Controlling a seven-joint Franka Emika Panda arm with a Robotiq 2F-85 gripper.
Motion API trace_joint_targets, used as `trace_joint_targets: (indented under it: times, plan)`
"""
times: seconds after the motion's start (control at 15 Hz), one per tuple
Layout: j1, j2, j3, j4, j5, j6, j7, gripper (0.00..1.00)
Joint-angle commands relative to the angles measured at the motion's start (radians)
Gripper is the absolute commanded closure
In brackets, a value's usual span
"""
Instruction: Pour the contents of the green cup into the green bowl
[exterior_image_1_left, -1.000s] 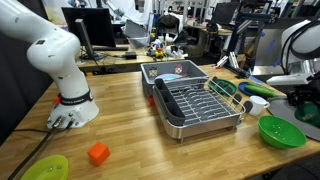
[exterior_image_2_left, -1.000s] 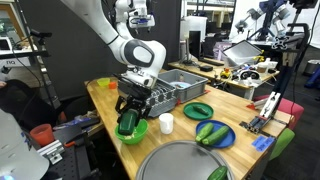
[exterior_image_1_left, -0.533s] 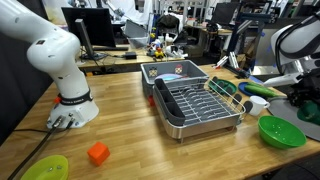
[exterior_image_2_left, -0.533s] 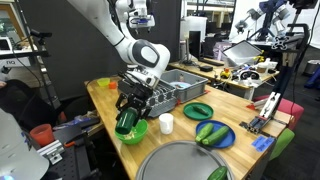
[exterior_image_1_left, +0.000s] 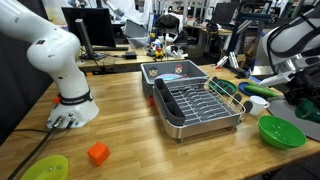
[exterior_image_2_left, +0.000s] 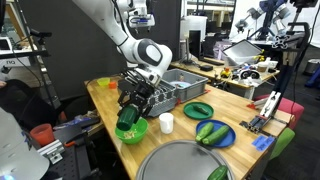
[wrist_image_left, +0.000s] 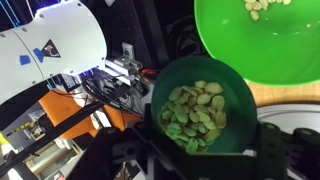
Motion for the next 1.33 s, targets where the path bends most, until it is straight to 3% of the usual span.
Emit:
trace_joint_targets:
  times: [0.0,0.8,0.87,1.27]
  plan:
    - [-0.001,0.006,0.002,0.007,0.000,-0.003,0.000,0.23]
    - [-0.001,0.010,0.002,0.011,0.000,-0.006,0.000,0.23]
    - [0.003,0.013,0.000,0.011,-0.007,-0.015,0.010,0.48]
    - [0.034,0.036,-0.006,0.007,-0.047,-0.085,0.109,0.48]
